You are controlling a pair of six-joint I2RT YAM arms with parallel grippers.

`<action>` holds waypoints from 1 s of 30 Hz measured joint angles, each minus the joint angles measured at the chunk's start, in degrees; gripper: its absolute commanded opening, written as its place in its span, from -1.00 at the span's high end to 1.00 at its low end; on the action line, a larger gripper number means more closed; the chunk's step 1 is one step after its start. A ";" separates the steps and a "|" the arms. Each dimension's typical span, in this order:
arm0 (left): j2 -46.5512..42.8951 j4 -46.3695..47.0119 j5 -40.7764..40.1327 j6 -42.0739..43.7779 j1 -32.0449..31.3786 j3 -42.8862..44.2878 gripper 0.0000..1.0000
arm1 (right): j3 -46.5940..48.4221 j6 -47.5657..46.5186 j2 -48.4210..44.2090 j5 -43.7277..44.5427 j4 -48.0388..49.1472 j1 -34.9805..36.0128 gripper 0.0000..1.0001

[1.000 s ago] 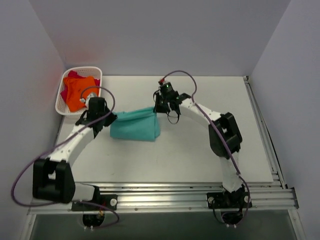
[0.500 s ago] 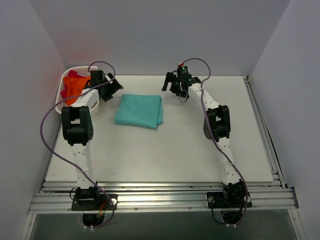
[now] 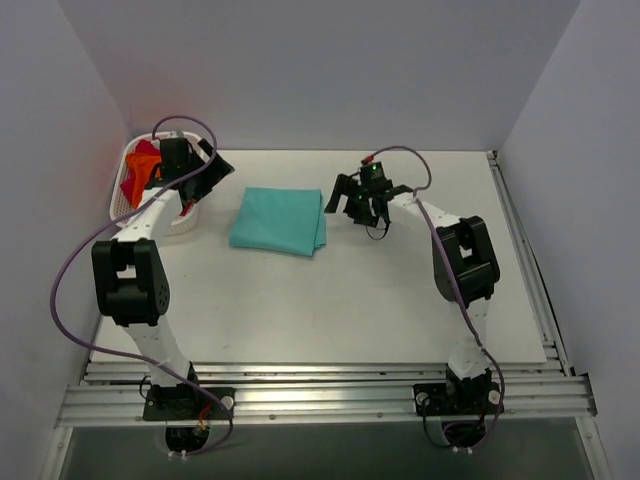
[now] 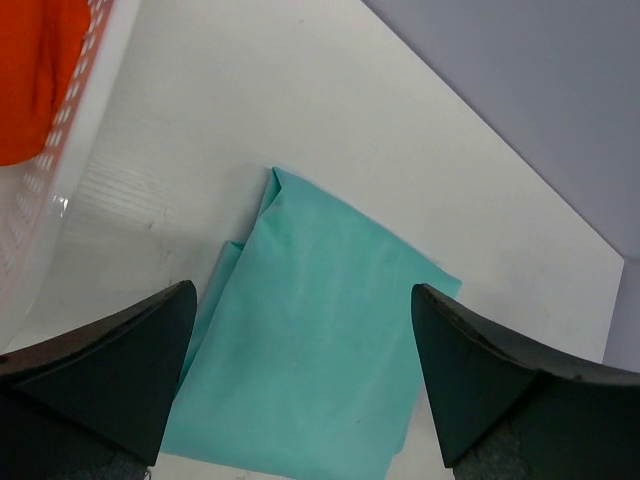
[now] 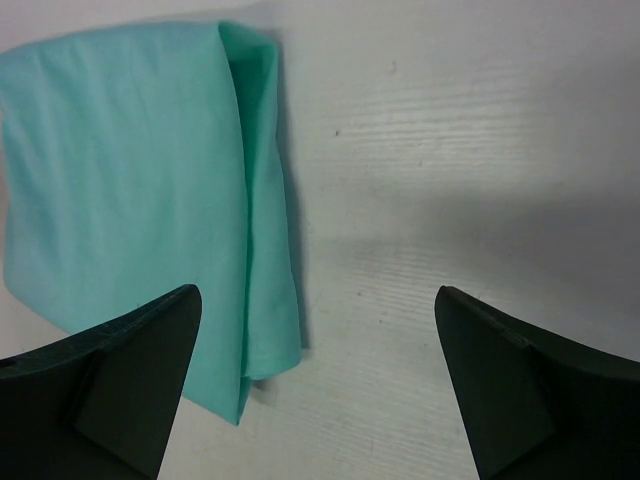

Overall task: Fold and stack the t-shirts
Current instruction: Fold the tshirt, then neatly place the folded tshirt to the corner

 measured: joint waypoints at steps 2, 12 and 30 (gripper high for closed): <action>-1.92 1.62 -0.31 0.00 0.00 -2.36 -0.94 | -4.61 1.22 -0.81 -0.83 3.39 1.14 -1.00; -1.90 4.26 -0.39 -0.28 -0.20 -11.30 -0.90 | -9.92 6.03 0.79 -1.99 13.53 9.46 -0.99; -0.57 7.43 0.15 -0.24 -0.09 -12.94 -0.86 | 0.00 7.61 11.41 -4.90 16.35 12.41 1.00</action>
